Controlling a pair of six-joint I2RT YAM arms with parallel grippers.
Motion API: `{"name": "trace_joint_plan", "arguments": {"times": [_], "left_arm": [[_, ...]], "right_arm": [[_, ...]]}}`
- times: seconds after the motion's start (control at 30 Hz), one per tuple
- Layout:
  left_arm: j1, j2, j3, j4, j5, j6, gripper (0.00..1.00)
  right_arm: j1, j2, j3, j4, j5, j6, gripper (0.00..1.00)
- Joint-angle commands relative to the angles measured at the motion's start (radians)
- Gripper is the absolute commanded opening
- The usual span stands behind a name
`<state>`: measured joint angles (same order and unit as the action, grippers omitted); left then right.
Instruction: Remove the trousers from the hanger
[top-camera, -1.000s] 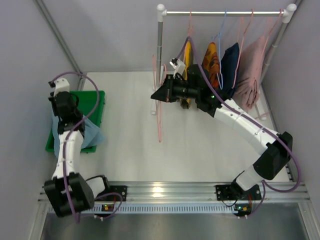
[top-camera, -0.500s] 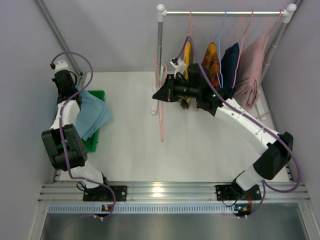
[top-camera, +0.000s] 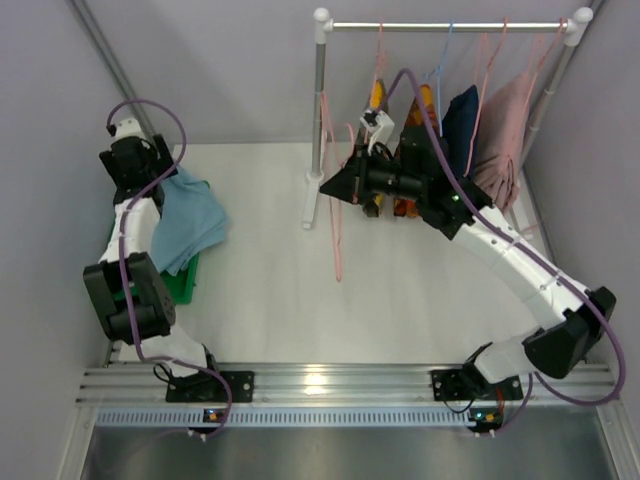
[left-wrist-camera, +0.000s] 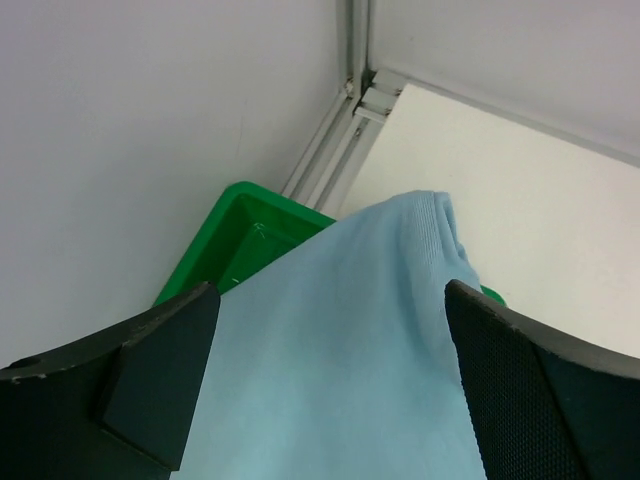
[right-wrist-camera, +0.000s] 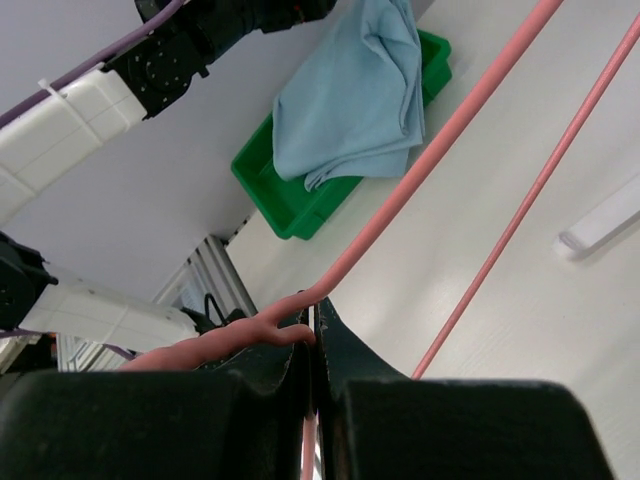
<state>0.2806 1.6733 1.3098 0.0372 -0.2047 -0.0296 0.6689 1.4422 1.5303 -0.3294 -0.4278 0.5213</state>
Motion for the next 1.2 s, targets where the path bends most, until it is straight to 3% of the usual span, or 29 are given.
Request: {"name": "trace_joint_plan", "arguments": {"times": [0.0, 0.13, 0.27, 0.43, 0.73, 0.83, 0.9, 0.97, 1.07, 1.1, 1.13, 1.17], "left_arm": [[0.008, -0.197, 0.009, -0.102, 0.091, -0.052, 0.99], [0.008, -0.339, 0.035, -0.244, 0.212, -0.050, 0.99], [0.009, -0.499, 0.031, -0.342, 0.440, -0.029, 0.99], [0.009, -0.604, 0.011, -0.411, 0.508, -0.082, 0.99], [0.009, -0.669, 0.055, -0.500, 0.524, -0.135, 0.99], [0.009, -0.693, 0.056, -0.464, 0.660, -0.142, 0.99], [0.003, -0.705, 0.042, -0.427, 0.830, -0.154, 0.99], [-0.015, -0.695, 0.042, -0.411, 0.944, -0.168, 0.94], [-0.182, -0.652, 0.080, -0.486, 0.932, -0.097, 0.91], [-0.254, -0.641, 0.098, -0.520, 0.807, -0.054, 0.90], [-0.425, -0.629, 0.114, -0.545, 0.745, 0.004, 0.90], [-0.498, -0.603, 0.144, -0.577, 0.687, 0.020, 0.89]], "right_arm": [[-0.012, -0.127, -0.024, -0.008, 0.021, -0.070, 0.00], [-0.012, -0.238, -0.113, -0.037, 0.066, -0.102, 0.00], [-0.017, -0.367, -0.180, -0.040, 0.103, -0.093, 0.00], [-0.035, -0.382, -0.161, -0.027, 0.095, -0.043, 0.00], [-0.124, -0.085, 0.126, -0.057, -0.031, 0.141, 0.00], [-0.134, 0.015, 0.215, -0.056, -0.039, 0.163, 0.00], [-0.134, 0.041, 0.261, -0.051, -0.039, 0.181, 0.00], [-0.134, 0.072, 0.281, -0.037, -0.037, 0.198, 0.00], [-0.132, 0.098, 0.310, -0.020, -0.029, 0.221, 0.00], [-0.132, 0.103, 0.315, -0.022, -0.026, 0.227, 0.00], [-0.132, 0.113, 0.326, -0.022, -0.020, 0.229, 0.00], [-0.131, 0.115, 0.330, -0.022, -0.019, 0.230, 0.00]]}}
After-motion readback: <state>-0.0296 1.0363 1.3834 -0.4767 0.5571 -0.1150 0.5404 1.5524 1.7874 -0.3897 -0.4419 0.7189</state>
